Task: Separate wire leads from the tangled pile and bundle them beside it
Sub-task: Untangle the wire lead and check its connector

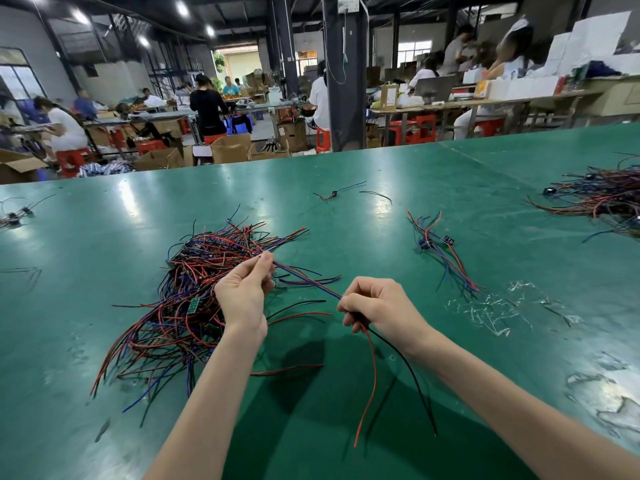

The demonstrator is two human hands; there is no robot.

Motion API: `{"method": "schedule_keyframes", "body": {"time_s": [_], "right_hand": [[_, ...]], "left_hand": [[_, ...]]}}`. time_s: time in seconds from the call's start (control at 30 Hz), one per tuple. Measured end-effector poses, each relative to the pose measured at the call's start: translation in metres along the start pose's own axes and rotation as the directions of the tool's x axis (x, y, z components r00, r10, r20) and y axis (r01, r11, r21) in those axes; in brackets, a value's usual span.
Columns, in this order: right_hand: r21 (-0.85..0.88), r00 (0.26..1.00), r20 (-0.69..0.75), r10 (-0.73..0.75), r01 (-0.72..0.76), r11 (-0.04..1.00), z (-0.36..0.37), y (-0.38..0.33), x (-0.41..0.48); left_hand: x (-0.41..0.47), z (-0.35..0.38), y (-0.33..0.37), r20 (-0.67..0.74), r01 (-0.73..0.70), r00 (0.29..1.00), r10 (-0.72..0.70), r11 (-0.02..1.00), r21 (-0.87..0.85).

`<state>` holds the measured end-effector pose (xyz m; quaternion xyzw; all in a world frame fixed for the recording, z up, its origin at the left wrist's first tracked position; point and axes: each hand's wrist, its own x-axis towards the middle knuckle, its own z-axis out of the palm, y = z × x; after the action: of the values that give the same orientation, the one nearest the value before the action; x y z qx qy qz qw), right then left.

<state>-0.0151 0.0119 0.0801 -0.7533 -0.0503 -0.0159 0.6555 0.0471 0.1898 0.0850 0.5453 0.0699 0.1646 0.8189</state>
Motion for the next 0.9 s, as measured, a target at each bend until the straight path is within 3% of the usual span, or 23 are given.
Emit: {"method": "schedule_keyframes", "body": {"time_s": [0.1,0.23,0.43,0.57,0.63,0.77,0.83,0.9], "right_hand": [[0.005,0.998,0.048,0.047,-0.048,0.999,-0.002,-0.001,0.0],[0.027,0.962,0.225,0.156,-0.166,0.986,-0.006,-0.004,0.001],[0.036,0.921,0.372,0.121,-0.144,0.989,-0.014,-0.007,0.001],[0.17,0.968,0.239,0.075,-0.118,0.978,-0.013,-0.006,0.003],[0.259,0.99,0.118,0.074,-0.103,0.96,-0.014,-0.007,0.006],[0.201,0.992,-0.103,0.069,-0.047,0.978,-0.02,-0.009,0.009],[0.178,0.99,-0.122,0.068,-0.046,0.983,-0.022,-0.009,0.009],[0.196,0.991,-0.113,0.073,-0.05,0.979,-0.022,-0.008,0.009]], "left_hand": [[-0.001,0.002,-0.003,-0.016,-0.051,0.999,0.052,0.997,0.06],[0.0,0.004,-0.002,-0.045,-0.074,0.996,0.077,0.995,0.064],[0.002,0.003,0.004,-0.084,-0.062,0.995,0.061,0.998,-0.016],[-0.004,0.007,0.003,0.02,0.02,1.0,-0.019,0.998,-0.068],[-0.012,0.012,0.0,0.13,0.09,0.987,-0.093,0.996,0.027],[-0.041,0.027,-0.015,0.465,0.161,0.833,-0.298,0.936,0.312],[-0.054,0.03,-0.023,0.55,0.174,0.761,-0.345,0.925,0.339],[-0.061,0.03,-0.027,0.574,0.197,0.734,-0.364,0.922,0.334]]}}
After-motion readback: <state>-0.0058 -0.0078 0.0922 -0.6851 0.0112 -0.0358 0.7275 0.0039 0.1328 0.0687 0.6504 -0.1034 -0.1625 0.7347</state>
